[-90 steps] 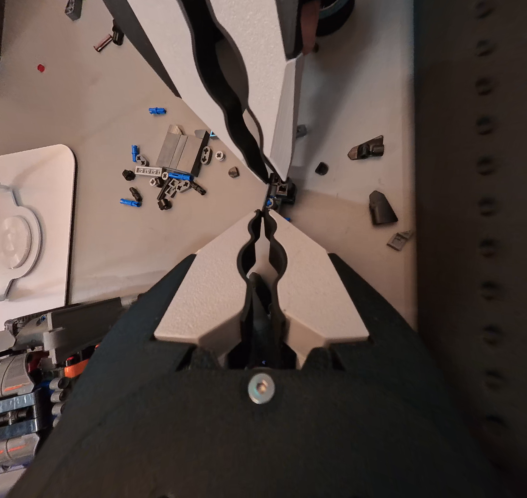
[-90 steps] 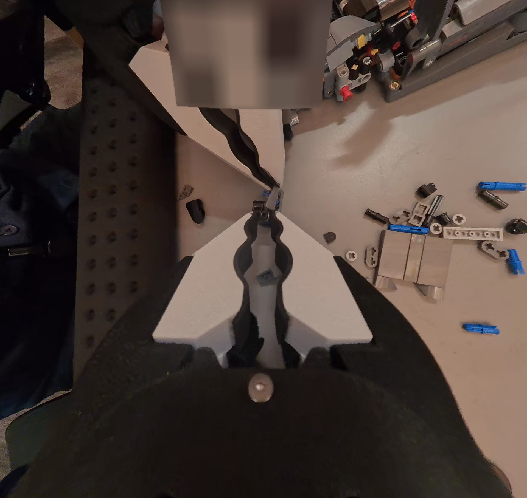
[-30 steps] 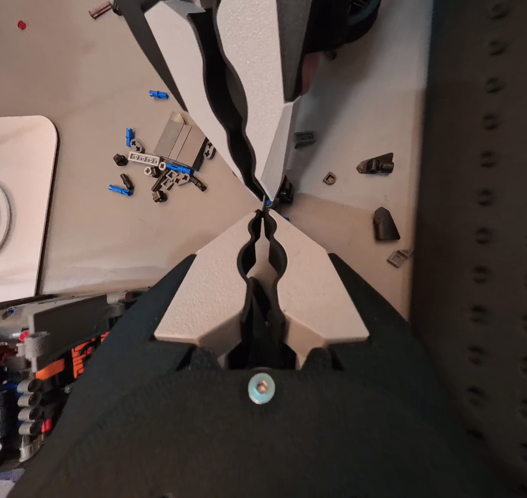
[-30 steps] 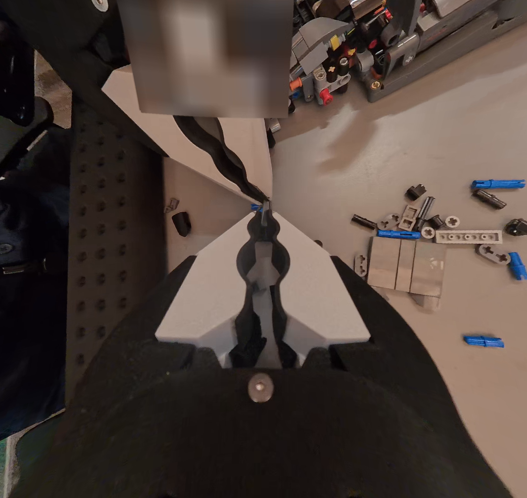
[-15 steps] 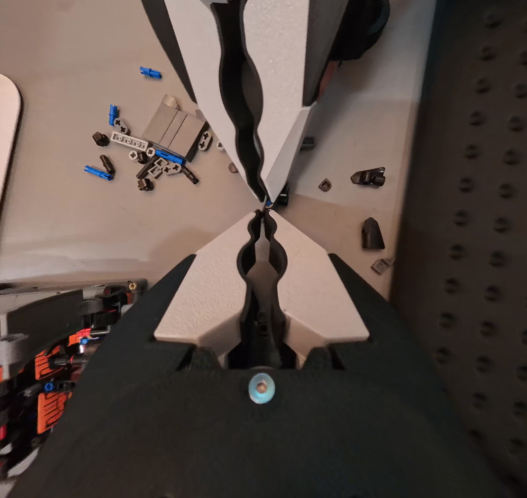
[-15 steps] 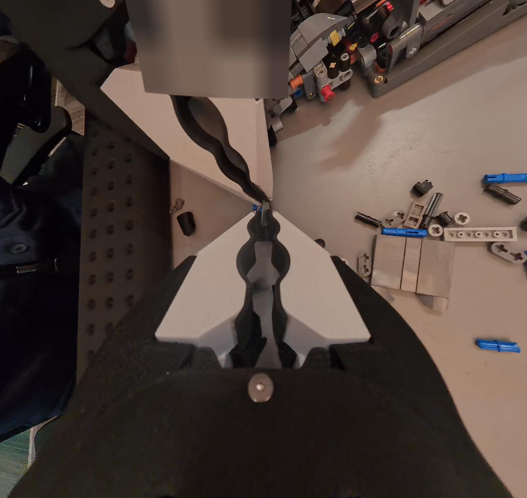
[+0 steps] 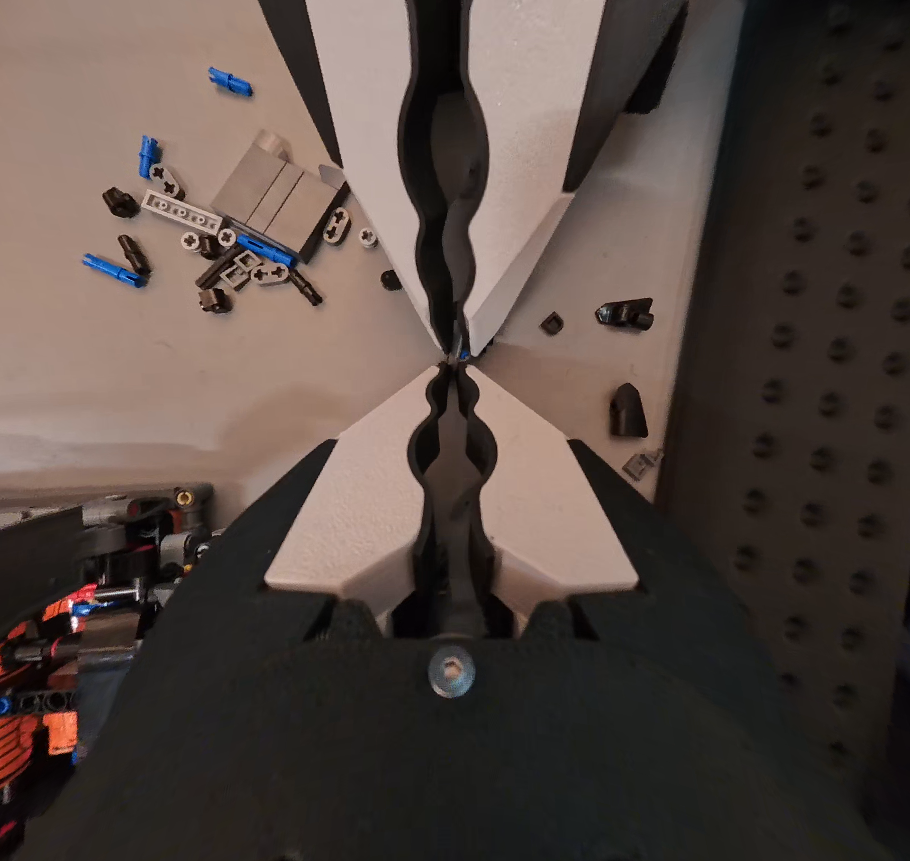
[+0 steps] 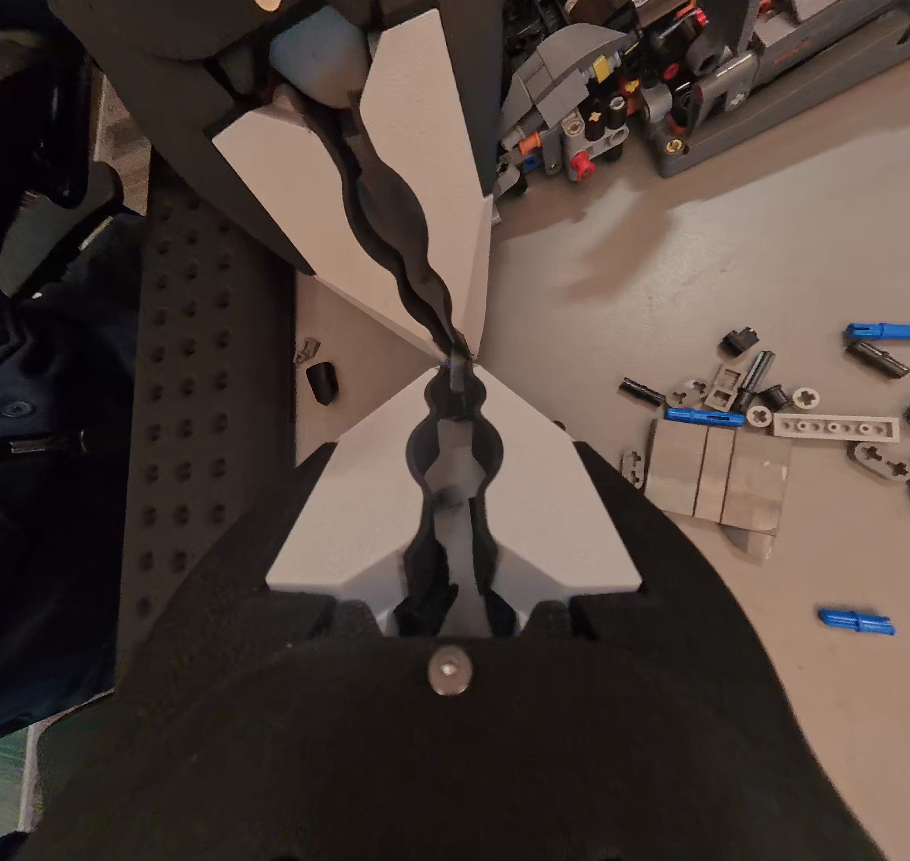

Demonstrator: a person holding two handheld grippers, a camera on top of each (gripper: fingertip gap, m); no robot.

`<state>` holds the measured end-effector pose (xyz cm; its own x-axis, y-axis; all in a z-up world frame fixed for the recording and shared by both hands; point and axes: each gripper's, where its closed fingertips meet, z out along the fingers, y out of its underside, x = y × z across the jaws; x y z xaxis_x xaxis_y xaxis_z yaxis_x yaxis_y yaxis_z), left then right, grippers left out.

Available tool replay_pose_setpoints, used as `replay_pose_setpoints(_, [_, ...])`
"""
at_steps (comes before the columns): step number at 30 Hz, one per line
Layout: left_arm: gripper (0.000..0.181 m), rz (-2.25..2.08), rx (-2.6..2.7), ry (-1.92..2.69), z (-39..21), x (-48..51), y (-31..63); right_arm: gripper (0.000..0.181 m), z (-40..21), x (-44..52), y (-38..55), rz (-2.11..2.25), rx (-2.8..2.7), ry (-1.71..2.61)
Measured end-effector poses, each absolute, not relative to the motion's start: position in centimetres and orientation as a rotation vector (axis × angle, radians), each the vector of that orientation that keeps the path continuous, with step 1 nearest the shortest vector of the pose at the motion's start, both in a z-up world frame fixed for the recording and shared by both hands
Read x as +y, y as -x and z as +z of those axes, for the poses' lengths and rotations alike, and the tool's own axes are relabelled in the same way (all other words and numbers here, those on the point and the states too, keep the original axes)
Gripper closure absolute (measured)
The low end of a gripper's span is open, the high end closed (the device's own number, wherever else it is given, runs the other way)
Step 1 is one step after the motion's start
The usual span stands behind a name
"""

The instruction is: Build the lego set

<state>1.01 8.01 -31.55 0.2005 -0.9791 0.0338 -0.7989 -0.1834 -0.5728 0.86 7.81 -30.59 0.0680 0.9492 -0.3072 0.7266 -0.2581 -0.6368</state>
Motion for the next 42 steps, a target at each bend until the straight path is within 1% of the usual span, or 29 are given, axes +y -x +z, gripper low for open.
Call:
replay_pose_setpoints(3, [0.181, -0.514, 1.675, 2.034, -31.6, 8.1, -1.1, 0.177, -30.6, 7.8, -1.0, 0.970, -1.693, 2.042])
replay_pose_setpoints(10, [0.181, -0.529, 1.699, 2.058, -31.7, 8.0, -1.2, 0.177, -30.6, 7.7, -1.1, 1.095, -1.648, 2.119])
replay_pose_setpoints(22, [0.181, -0.691, 1.735, 2.153, -32.1, 7.8, -1.3, 0.177, -30.9, 7.8, -1.1, 1.206, -1.638, 2.197])
replay_pose_setpoints(27, [0.181, -0.673, 1.764, 2.128, -32.1, 7.8, -1.3, 0.177, -31.0, 7.7, -1.1, 1.154, -1.678, 2.172])
replay_pose_setpoints(35, [0.181, -0.515, 1.810, 2.031, -32.1, 7.8, -1.4, 0.177, -30.9, 7.7, -1.3, 0.936, -1.792, 2.097])
replay_pose_setpoints(38, [0.181, -0.588, 1.808, 2.047, -32.1, 6.9, -1.9, 0.181, -30.0, 7.6, -1.7, 0.912, -1.783, 2.044])
replay_pose_setpoints(39, [0.181, -0.580, 1.808, 2.049, -32.1, 6.9, -2.0, 0.181, -30.1, 7.6, -2.1, 0.896, -1.794, 2.031])
replay_pose_setpoints(41, [0.181, -0.566, 1.815, 2.046, -32.0, 6.9, -2.0, 0.175, -29.9, 7.5, -2.7, 0.918, -1.793, 2.037])
replay_pose_setpoints(42, [0.181, -0.565, 1.816, 2.037, -32.0, 6.9, -2.1, 0.176, -30.0, 7.5, -2.9, 0.903, -1.803, 2.034])
